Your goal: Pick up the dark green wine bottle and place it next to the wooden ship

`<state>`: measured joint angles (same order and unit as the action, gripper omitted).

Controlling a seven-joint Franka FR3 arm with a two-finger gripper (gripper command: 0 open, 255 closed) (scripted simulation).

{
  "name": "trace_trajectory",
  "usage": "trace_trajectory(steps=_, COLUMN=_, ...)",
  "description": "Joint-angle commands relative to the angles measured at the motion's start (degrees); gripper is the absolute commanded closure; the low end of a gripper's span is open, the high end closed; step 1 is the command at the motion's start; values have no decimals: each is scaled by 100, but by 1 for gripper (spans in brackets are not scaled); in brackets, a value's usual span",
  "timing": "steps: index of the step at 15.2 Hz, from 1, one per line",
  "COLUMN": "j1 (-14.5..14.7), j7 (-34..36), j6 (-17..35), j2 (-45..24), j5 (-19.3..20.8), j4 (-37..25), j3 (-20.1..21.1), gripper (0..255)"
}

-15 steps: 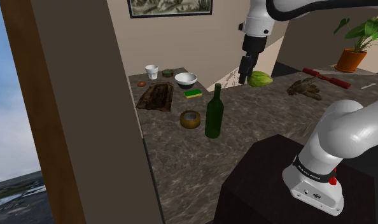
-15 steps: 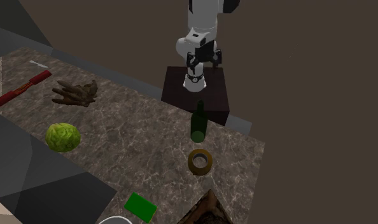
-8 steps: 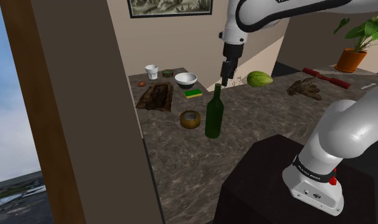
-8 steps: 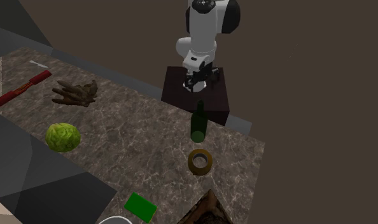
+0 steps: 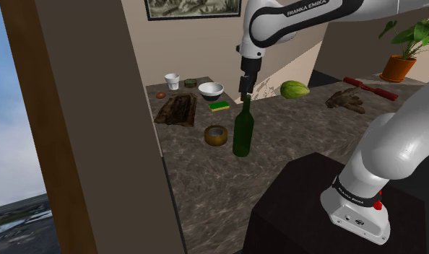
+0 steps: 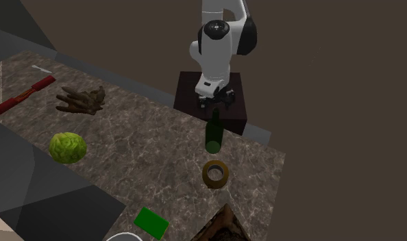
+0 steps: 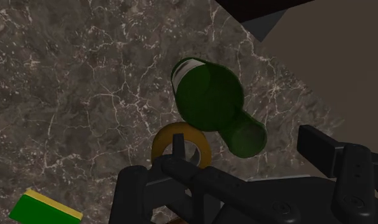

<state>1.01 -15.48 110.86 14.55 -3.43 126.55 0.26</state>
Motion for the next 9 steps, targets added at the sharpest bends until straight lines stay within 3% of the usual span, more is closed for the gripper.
trace_trajectory(steps=1, j1=5, j7=-2, j6=161, j2=-48, j5=-5, j4=109, j3=7, gripper=0)
trace_trajectory(steps=9, j1=10, j7=-5, j6=364, j2=-96, j5=-12, j4=264, j3=13, gripper=0)
